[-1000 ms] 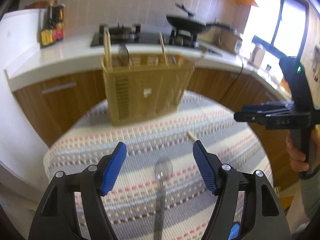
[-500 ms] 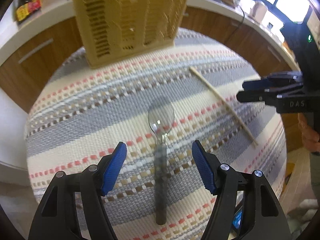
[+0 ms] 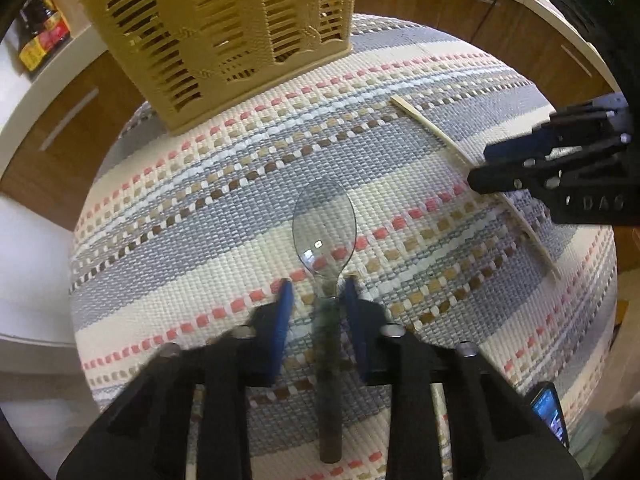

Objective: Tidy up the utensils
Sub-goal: 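Grasp the last clear spoon with the left gripper while the right gripper grasps the last chopstick, then lift the spoon and chopstick over the tan caddy and release them inside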

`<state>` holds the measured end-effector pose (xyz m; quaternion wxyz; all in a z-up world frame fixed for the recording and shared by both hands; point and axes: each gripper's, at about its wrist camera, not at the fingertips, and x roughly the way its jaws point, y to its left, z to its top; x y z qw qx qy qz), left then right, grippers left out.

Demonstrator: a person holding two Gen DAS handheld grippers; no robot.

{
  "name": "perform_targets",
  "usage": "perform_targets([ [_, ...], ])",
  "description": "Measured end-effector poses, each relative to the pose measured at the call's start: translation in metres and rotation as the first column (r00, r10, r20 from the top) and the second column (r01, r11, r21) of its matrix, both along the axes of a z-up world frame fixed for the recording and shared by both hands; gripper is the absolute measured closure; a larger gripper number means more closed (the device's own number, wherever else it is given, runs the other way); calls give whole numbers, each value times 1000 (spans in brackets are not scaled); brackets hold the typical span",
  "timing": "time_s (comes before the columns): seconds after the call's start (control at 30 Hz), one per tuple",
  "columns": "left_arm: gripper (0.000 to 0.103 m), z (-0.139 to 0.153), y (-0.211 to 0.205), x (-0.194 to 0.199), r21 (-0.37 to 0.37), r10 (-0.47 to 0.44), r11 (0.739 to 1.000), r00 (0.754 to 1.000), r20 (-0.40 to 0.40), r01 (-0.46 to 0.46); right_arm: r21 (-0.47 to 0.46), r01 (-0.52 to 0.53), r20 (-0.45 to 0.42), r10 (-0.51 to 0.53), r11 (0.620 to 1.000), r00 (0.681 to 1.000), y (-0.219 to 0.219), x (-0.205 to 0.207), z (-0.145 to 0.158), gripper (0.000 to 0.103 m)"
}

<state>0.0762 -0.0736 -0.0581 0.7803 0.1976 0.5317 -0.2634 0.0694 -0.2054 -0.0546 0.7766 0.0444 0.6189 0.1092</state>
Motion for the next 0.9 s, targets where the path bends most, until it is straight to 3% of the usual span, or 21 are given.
perform_targets([
  [0.17, 93, 2, 2, 4, -23, 30, 999, 1000, 1, -30, -126, -32, 16, 34, 991, 999, 21, -2, 0, 84],
  [0.27, 93, 2, 7, 5, -36, 43, 998, 999, 7, -43, -157, -49, 4, 51, 986, 999, 30, 1, 0, 86],
  [0.33, 93, 2, 10, 4, -43, 48, 998, 999, 10, -48, -168, -57, -4, 57, 984, 998, 34, 2, 0, 94],
  [0.37, 93, 3, 18, 3, -45, 50, 998, 999, 13, -49, -165, -62, -10, 61, 984, 998, 37, 3, 0, 98],
  [0.6, 93, 14, 27, -3, -73, 65, 995, 997, 37, -62, -132, -65, -20, 63, 989, 998, 40, 1, 1, 98],
  [0.9, 93, 52, 50, -14, -192, 112, 977, 987, 116, -89, -1, -51, 85, 51, 999, 995, 12, -20, 31, 98],
])
